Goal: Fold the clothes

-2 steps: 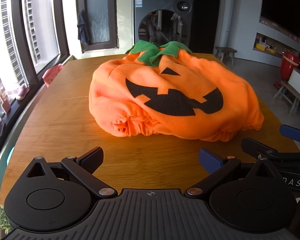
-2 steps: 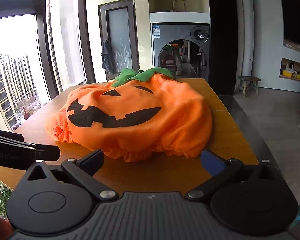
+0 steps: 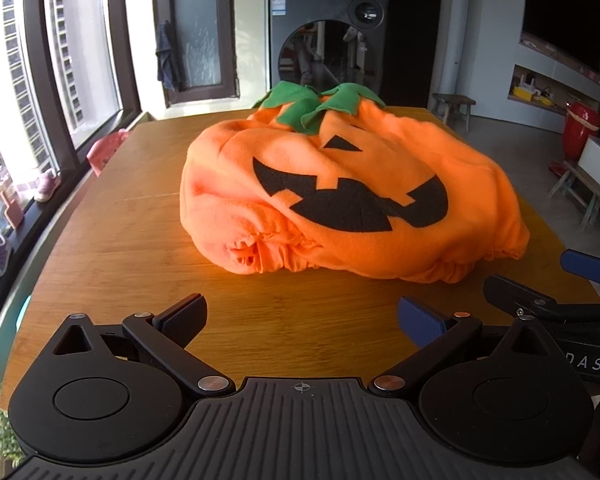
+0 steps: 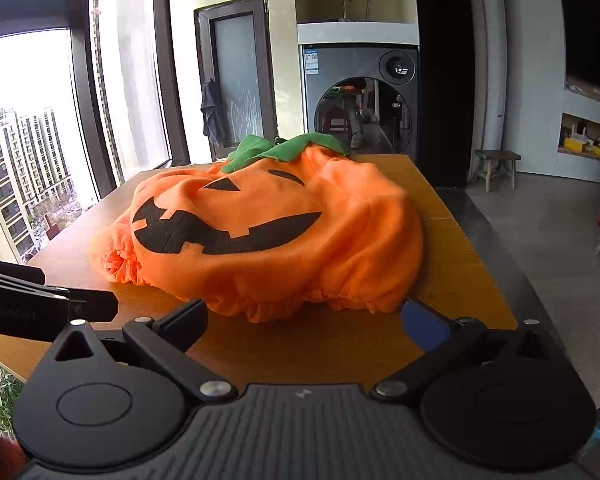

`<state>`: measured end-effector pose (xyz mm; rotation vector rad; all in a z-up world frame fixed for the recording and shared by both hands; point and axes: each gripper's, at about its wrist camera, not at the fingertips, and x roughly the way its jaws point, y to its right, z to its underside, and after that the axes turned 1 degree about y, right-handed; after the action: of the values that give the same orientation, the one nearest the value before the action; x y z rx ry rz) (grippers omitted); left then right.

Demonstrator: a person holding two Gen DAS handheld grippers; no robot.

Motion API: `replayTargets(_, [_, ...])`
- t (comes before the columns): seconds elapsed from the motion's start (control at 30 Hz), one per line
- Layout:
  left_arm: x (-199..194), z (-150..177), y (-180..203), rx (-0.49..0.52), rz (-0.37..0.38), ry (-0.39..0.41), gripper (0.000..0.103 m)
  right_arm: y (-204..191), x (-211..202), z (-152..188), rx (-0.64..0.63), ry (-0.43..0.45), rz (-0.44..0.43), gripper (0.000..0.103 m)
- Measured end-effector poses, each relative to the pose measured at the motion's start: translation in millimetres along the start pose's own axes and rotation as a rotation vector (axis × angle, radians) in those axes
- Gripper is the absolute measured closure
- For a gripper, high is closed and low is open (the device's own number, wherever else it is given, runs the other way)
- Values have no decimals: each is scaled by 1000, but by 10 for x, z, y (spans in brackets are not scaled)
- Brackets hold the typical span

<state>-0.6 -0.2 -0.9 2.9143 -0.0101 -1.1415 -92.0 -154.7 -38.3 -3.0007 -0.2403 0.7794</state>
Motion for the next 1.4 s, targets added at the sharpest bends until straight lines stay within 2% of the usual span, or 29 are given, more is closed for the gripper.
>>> replayTargets(0.2, [4,22,4,13,-27,23,0,-67,-46,39,-4,-9,-10,0])
replayTargets(0.47, [32,9,-12,-11,-23,-1,0,-50,73,17,12,-54,-28,0])
replayTargets(1.4, [110,29,-60,-45,6,-58,0,21,149,44,50,-76,-20,0])
